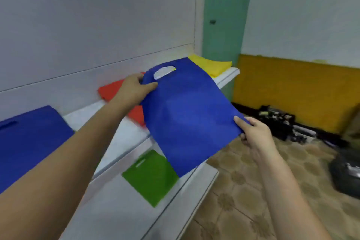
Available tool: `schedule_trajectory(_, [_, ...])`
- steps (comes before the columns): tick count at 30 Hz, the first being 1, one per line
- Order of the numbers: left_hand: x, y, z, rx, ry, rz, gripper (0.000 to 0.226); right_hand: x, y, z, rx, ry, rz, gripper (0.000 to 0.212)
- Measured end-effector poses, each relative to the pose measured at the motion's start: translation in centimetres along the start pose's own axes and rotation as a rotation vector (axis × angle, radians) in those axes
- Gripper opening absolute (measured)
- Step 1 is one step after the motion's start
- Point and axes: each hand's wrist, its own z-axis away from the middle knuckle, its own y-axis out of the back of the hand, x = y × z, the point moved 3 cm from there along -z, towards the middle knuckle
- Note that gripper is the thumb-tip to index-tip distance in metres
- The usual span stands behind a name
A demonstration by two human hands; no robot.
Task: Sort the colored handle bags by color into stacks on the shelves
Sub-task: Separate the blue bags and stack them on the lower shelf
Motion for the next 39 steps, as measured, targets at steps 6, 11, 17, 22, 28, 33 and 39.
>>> schedule_trajectory(6, [3.2,-18.8,-1.8,-0.206,-0.245,-0.149,0.013,4.4,10.8,-7.3,0.23,-0.063,-0.008,0.01])
schedule_trajectory(11, [-0.4,-32.5,-4.9,-0.479,-0.065,-0.185,0.019,10.7,17.7,-14.8,0.279,-0.177,0.025,0.013])
schedule_trajectory(17, [-6.1,-41.0,-7.5,-0.597,0.159,-0.32,0.015,15.5,22.5,-21.9,0.343,-0.271,0.087,0.011])
schedule_trajectory(22, [-12.5,-43.3,-11.4,-0.492,0.337,-0.296,0.019,18.2,21.0,-27.5,0.268,-0.301,0.251,0.023])
schedule_trajectory(28, [-22.5,-45.1,-16.4,-0.442,0.539,-0.377,0.036,23.4,15.9,-35.6,0.185,-0.369,0.251,0.018])
schedule_trajectory(33, [-30.8,-47.4,-20.5,-0.421,0.733,-0.302,0.022,27.4,10.9,-43.4,0.019,-0.415,0.417,0.024])
schedule_trajectory(39, [-38.7,-49.1,-26.0,-0.056,1.001,-0.127,0.009,32.8,4.4,-54.2,-0.21,-0.308,0.603,0.021])
